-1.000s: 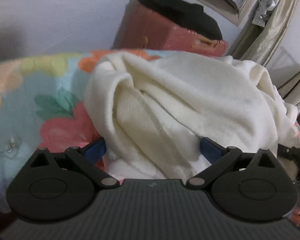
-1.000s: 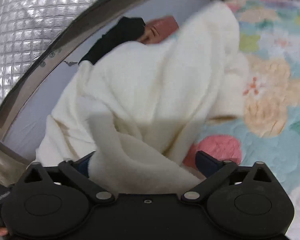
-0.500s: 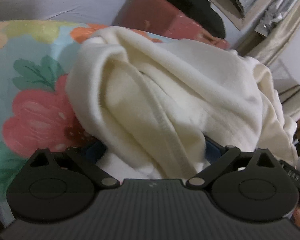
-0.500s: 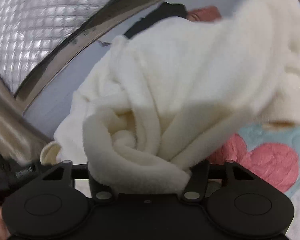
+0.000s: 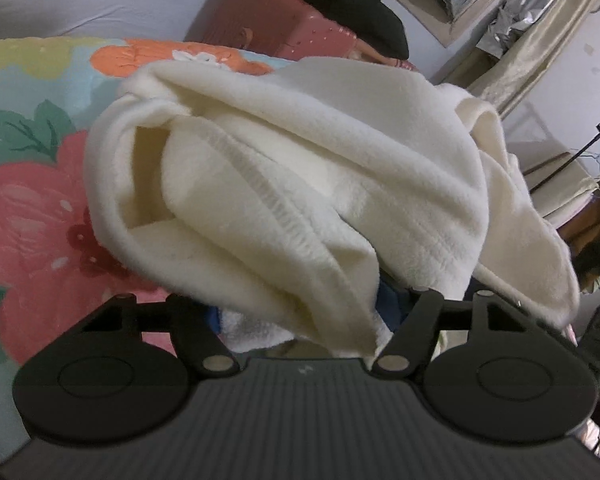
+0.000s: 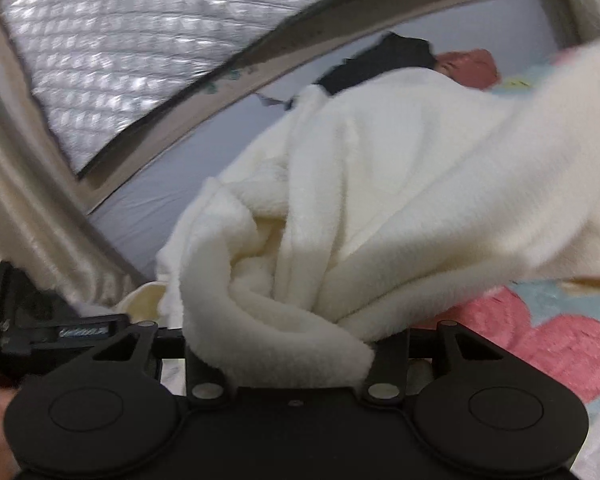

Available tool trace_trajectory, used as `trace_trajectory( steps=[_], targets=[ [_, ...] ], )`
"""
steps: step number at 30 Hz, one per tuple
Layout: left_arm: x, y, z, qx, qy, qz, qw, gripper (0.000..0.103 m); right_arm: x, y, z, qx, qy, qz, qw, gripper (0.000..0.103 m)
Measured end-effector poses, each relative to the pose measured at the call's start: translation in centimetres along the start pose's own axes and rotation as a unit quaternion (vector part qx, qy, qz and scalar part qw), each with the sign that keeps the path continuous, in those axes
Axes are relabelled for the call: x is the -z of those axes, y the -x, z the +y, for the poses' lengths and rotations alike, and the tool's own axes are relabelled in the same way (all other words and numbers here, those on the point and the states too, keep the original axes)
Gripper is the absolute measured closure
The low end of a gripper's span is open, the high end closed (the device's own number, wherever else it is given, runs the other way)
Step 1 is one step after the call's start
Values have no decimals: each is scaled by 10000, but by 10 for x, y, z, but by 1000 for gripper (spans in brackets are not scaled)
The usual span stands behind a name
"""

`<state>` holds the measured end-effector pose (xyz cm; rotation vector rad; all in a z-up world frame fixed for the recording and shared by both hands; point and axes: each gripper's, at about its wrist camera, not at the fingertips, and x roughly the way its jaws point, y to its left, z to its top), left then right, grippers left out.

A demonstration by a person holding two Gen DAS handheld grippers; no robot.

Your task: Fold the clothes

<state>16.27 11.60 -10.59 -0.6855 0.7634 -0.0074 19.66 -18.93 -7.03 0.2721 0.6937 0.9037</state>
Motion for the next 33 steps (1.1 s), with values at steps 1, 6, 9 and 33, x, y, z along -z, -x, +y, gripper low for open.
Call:
trace_trajectory(
  steps=[1,6,9,33],
  targets=[
    [0,0,1,60,21,20,10000,35,0,1,2,-47,52,-11,10000,51],
    [2,0,1,323,50,140,9994,35,0,5,-1,-346,-87,-83,9993,52],
    [3,-1,-11,327,-62,213,9992,35,0,8,4,-408,-169,-108,9990,52],
    [108,67,-212,1895,-1625,1399,9582,38,75,275,56,702,-934,-1434,9827,53]
  ],
)
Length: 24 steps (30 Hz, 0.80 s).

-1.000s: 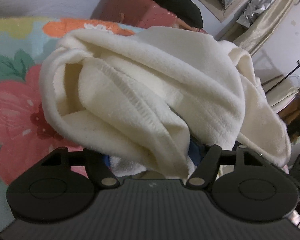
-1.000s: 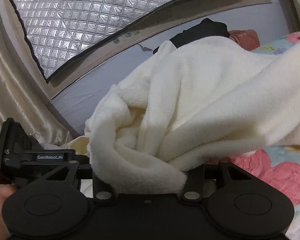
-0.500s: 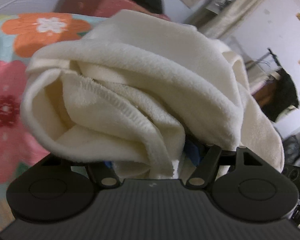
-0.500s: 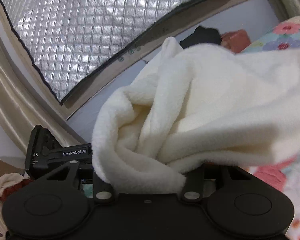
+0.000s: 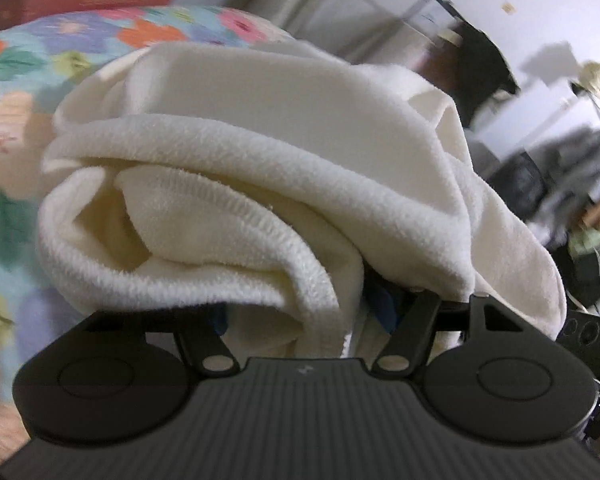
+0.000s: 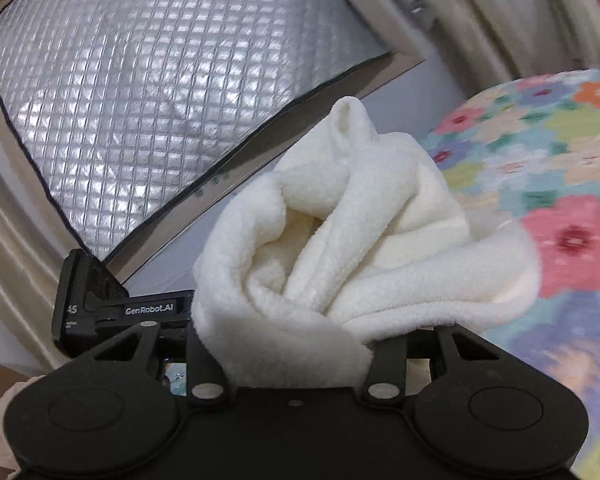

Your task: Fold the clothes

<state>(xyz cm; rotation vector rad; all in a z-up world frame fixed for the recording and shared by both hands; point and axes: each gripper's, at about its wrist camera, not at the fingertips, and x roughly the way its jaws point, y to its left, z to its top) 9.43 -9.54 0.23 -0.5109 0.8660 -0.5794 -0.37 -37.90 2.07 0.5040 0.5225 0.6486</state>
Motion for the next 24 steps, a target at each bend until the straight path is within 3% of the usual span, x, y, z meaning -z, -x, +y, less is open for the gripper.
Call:
trace_trajectory(
  steps=[7,15,24],
  targets=[
    [37,11,-75,74,-253,123,9996,39,1,76,16,149,20,-255,9996,53],
    [72,54,-151,216,-478,-81,9986,39,1,163,34,321,43,-543,9980,53],
    [85,72,-242,471,-838,-172,9952,39,-31,252,67,717,849,-762,9909,55]
  ],
)
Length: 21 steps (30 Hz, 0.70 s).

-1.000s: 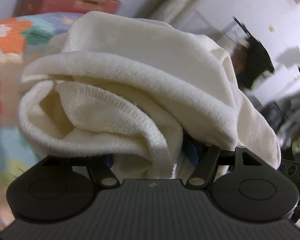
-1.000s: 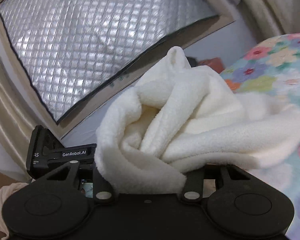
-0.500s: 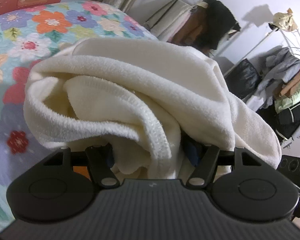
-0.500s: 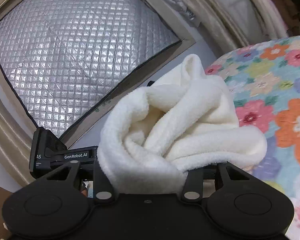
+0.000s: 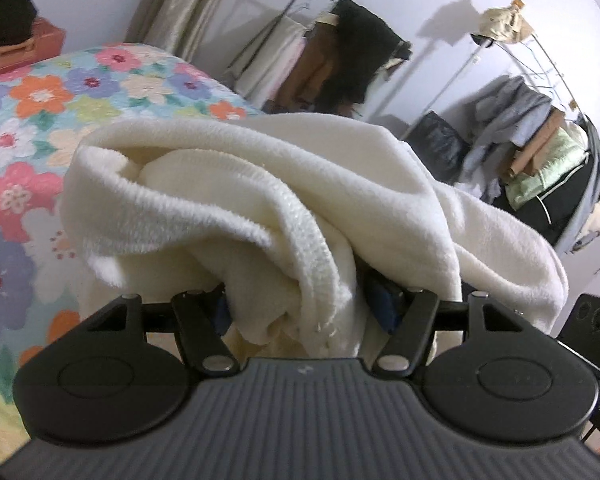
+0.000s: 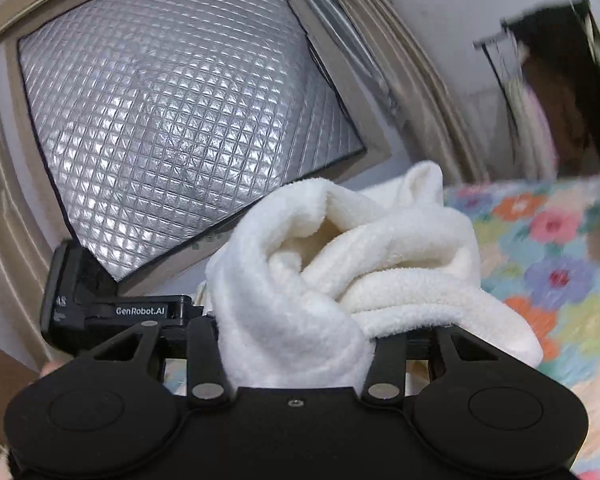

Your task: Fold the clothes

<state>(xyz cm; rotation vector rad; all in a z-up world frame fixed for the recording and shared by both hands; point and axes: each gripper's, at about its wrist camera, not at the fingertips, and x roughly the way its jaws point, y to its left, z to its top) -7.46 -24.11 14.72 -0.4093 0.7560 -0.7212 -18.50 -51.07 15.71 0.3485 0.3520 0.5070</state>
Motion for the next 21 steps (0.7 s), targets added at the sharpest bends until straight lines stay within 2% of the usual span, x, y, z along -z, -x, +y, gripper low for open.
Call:
trace_trajectory(
  steps=[3,6,9,12,14,16,21],
  targets=[
    [-4,-11,-24,70,-44,-1,10000,40,-24,17,-11,119,216,80,9997,56],
    [-8,-22,-47,140,-88,-1,9999,40,-57,19,-24,146,567,401,9975,57],
    [-20,-38,-66,57,-129,99,9999,40,-90,20,-37,169,923,730,9929,57],
    [-39,-54,-72,13,95,200,9998,40,-123,5,-41,188,1415,1081,9838,57],
    [-48,-60,-73,-43,197,160,9997,41,-142,-15,-40,11,1799,1358,9743,57],
    [-52,-68,-68,-96,317,156,9993,42,-161,-35,-40,-177,2182,1634,9620,57],
    [-34,-108,-11,-289,919,257,9950,41,-138,-105,-95,121,1685,2133,9623,50]
  ],
)
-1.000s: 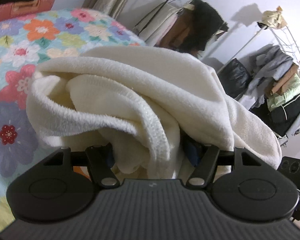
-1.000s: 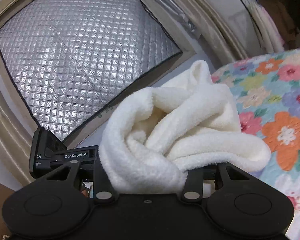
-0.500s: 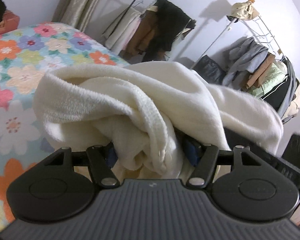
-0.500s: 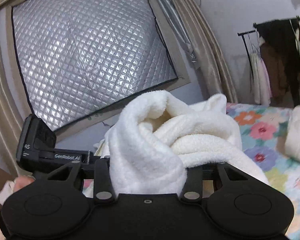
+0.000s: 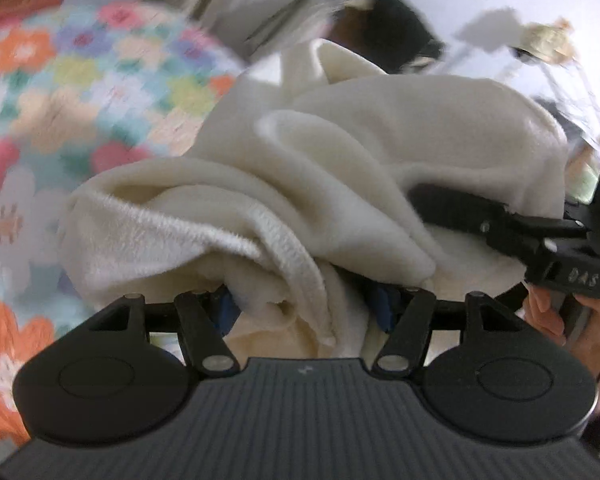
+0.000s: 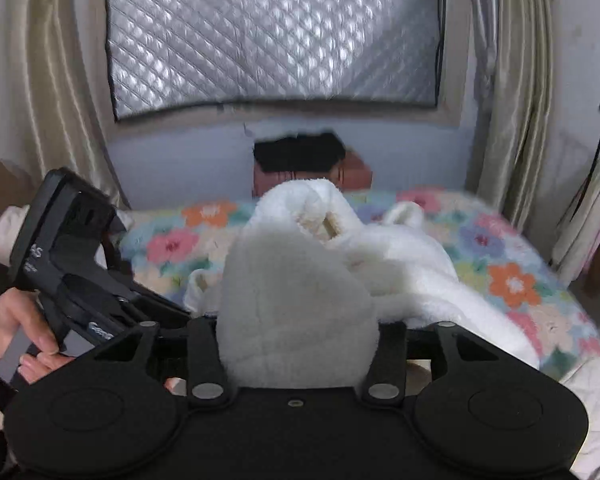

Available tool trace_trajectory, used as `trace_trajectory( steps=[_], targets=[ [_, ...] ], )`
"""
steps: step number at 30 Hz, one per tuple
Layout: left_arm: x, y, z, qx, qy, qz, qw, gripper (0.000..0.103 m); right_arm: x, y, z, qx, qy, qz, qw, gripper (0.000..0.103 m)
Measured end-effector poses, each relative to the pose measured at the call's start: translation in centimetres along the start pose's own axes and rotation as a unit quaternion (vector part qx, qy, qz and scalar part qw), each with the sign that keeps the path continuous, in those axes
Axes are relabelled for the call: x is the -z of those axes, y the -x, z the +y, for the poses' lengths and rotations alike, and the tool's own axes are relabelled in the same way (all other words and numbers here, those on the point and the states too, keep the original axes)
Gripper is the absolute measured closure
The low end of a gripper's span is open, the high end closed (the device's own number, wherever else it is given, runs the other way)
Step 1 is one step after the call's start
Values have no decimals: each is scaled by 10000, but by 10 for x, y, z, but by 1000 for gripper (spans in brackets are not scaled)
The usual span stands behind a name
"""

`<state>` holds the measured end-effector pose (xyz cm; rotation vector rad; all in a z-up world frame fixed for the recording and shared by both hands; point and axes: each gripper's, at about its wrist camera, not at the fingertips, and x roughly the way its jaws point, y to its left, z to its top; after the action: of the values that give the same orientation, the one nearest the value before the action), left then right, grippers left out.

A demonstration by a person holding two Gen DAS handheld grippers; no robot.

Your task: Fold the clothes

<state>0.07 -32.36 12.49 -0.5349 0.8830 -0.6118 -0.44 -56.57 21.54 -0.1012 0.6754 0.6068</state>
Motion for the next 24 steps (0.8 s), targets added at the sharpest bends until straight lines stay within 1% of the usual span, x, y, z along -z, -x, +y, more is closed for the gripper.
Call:
trace_trajectory(
  steps=[1,2,3,5,7,8,9,10,11,13,15,18,22,24],
  targets=[
    [6,-9,11,-80,38,-20,10000,41,2,-16,-10,21,-115,107,9999,47],
    [12,-17,21,-160,76,-41,9998,41,4,-31,-19,43,-229,213,9995,47],
    [17,-26,32,-240,114,-61,9996,41,18,-49,-33,283,-602,256,9975,46],
    [29,-43,53,-399,189,-102,9990,41,49,-84,-60,813,-1405,322,9862,46],
    [40,-60,75,-559,265,-143,9980,41,82,-101,-74,1435,-1696,272,9746,46],
    [46,-68,86,-638,303,-163,9974,40,99,-103,-79,1700,-1761,113,9695,45],
    [52,-77,96,-718,341,-183,9967,40,113,-98,-83,1768,-1882,-117,9660,42],
    [58,-86,107,-798,378,-204,9959,40,126,-93,-88,1811,-2009,-353,9621,39],
    [62,-91,112,-839,347,-257,9955,39,135,-86,-89,1754,-2119,-530,9600,38],
    [68,-93,105,-890,32,-379,9953,38,152,-70,-90,1615,-2332,-869,9550,38],
    [72,-93,95,-989,-387,-472,9932,38,168,-48,-83,1587,-2332,-1097,9531,37],
    [73,-88,83,-1054,-821,-508,9897,38,191,-50,-72,1562,-2534,-1140,9478,27],
    [75,-67,63,-878,-1125,-499,9885,35,222,-53,-57,1528,-2813,-1183,9400,25],
    [78,-57,54,-781,-1324,-452,9871,31,238,-55,-50,1511,-2951,-1204,9357,24]
  ],
)
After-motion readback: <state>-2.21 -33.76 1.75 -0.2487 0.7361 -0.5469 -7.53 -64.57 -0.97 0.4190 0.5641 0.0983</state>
